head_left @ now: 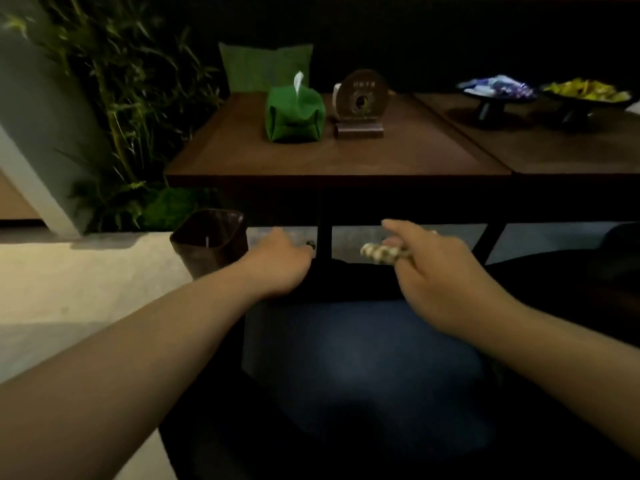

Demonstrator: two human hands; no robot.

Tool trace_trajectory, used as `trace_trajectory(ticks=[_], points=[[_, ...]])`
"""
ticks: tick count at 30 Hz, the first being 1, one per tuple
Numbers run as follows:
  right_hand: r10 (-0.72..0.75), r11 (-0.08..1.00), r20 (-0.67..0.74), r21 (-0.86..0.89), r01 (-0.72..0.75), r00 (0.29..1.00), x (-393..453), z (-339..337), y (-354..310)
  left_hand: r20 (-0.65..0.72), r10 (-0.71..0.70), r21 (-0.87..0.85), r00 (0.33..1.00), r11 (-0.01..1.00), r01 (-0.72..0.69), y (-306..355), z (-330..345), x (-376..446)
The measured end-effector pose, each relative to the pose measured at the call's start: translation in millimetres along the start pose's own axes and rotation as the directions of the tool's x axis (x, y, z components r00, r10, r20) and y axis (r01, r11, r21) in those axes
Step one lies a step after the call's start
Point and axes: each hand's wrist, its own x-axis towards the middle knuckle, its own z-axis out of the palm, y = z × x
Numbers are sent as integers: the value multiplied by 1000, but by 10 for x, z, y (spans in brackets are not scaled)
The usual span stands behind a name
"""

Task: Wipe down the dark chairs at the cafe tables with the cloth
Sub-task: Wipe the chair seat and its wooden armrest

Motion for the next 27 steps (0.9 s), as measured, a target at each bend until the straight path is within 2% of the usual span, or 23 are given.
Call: trace_trajectory(ticks=[4,10,16,27], points=[[98,995,43,1,-99,994,-17,52,86,70,51,31,996,998,-53,-9,70,-43],[257,965,178,2,-262,950,-47,172,227,127,70,-30,989,997,-67,-70,140,-48],[270,962,324,-62,-265,907,-129,327,323,187,26,-44,982,999,-18,-100,176,-98],[306,951,310,-65,-301,900,-85,335,571,222,-26,-30,975,999,33,-127,212,-87]])
